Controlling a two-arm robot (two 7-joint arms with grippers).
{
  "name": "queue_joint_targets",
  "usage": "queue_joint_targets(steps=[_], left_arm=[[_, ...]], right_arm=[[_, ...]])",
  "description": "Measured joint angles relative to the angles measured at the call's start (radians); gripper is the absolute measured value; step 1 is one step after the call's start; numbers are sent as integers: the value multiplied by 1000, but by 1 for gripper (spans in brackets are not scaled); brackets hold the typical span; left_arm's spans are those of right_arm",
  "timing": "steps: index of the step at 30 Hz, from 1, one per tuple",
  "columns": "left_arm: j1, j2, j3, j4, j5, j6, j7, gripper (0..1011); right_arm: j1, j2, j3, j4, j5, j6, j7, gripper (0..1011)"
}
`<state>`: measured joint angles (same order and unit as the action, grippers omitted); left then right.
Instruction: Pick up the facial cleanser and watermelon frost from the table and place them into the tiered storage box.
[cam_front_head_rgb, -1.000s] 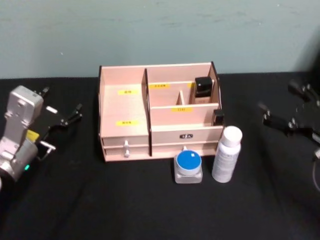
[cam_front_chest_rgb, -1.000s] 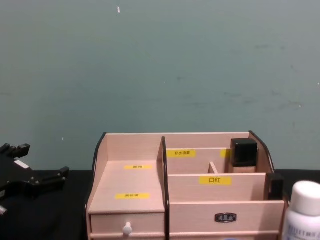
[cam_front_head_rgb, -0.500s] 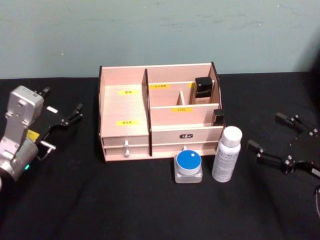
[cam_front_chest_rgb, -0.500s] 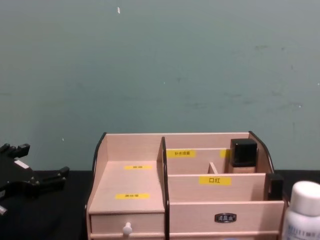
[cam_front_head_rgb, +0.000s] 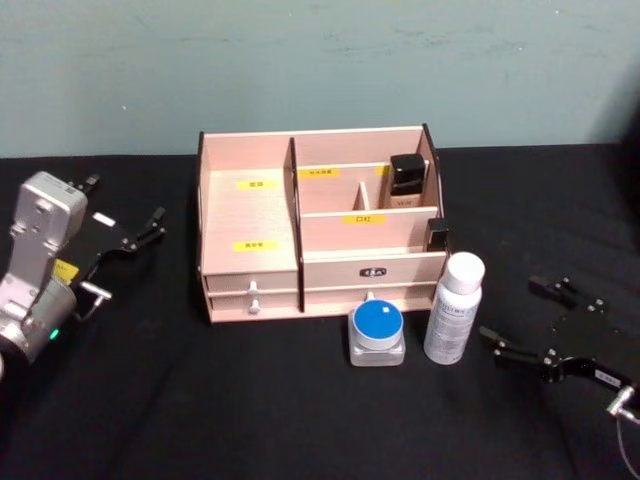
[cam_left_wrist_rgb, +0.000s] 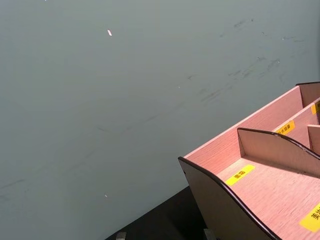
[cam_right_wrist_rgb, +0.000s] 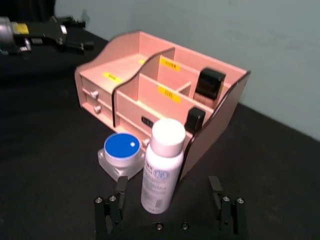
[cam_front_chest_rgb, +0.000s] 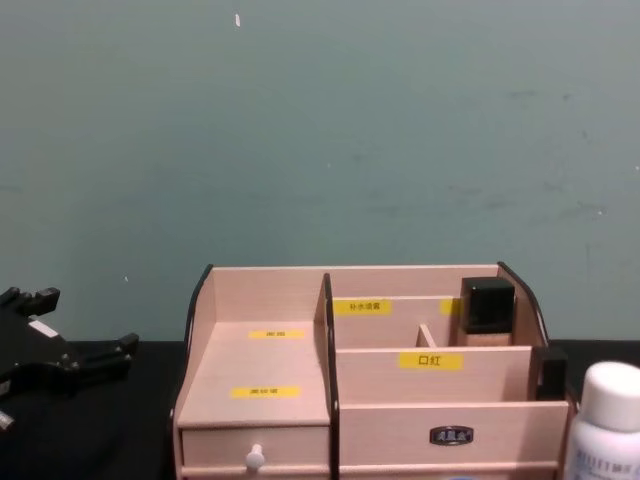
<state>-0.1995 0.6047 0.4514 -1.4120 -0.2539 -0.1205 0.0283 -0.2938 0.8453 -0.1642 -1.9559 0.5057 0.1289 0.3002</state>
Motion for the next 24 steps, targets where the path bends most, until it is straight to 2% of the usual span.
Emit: queue_joint_targets(steps=[6, 24], left_arm=[[0, 0, 0, 0, 0, 0, 0, 1001], [0, 0, 0, 0, 0, 0, 0, 1001]], right_arm=[[43, -35, -28, 40, -19, 33, 8, 1000], [185, -147, -100, 157, -82, 61, 64, 1000]])
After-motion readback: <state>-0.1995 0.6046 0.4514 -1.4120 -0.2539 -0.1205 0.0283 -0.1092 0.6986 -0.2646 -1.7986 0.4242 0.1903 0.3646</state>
